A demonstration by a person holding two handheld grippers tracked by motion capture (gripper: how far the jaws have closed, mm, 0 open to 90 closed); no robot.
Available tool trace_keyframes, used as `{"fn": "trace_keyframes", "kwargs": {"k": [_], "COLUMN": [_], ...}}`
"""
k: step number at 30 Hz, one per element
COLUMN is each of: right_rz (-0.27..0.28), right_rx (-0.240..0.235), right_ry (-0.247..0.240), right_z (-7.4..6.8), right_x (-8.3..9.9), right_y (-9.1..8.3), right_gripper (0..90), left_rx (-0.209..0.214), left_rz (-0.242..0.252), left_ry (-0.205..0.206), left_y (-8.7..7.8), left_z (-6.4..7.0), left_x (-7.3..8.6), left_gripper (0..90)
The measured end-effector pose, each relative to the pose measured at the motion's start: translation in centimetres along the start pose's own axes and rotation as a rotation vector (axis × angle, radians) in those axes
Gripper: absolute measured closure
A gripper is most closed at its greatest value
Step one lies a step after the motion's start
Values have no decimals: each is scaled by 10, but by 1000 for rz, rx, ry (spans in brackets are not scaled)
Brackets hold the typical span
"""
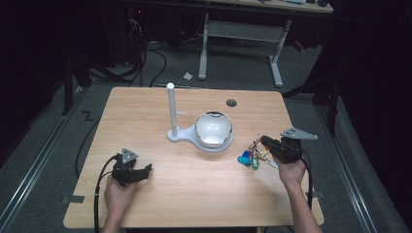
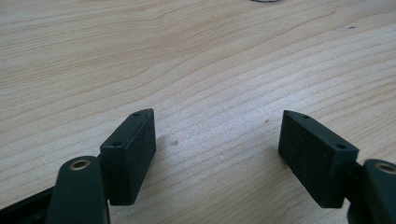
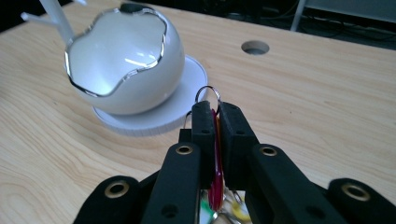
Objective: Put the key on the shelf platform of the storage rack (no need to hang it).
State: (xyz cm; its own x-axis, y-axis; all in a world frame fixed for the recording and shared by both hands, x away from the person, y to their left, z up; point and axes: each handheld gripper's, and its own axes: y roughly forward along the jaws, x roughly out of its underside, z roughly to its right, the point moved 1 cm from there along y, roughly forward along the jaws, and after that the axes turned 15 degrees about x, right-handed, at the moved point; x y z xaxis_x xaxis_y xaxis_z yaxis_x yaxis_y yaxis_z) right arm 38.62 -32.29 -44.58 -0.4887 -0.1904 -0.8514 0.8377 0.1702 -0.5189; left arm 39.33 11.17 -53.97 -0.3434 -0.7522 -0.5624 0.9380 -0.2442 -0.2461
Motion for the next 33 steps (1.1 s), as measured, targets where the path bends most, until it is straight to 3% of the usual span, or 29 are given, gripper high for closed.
{"fn": "trace_keyframes", "kwargs": {"k": [18,33], "right_rz": [98,108], "right_rx": [-51,-110], "right_ry": [-19,-53], "right_z": [3,-3], "right_x": [-45,-75], "right_y": [-33,-47], "right_gripper": [858,858], "left_rx": [0,0], "left_rz": [0,0], "left_ry": [0,0], "left_y": [0,0], "left_z": [0,0], "left_x": [0,0], "left_gripper": [278,278]}}
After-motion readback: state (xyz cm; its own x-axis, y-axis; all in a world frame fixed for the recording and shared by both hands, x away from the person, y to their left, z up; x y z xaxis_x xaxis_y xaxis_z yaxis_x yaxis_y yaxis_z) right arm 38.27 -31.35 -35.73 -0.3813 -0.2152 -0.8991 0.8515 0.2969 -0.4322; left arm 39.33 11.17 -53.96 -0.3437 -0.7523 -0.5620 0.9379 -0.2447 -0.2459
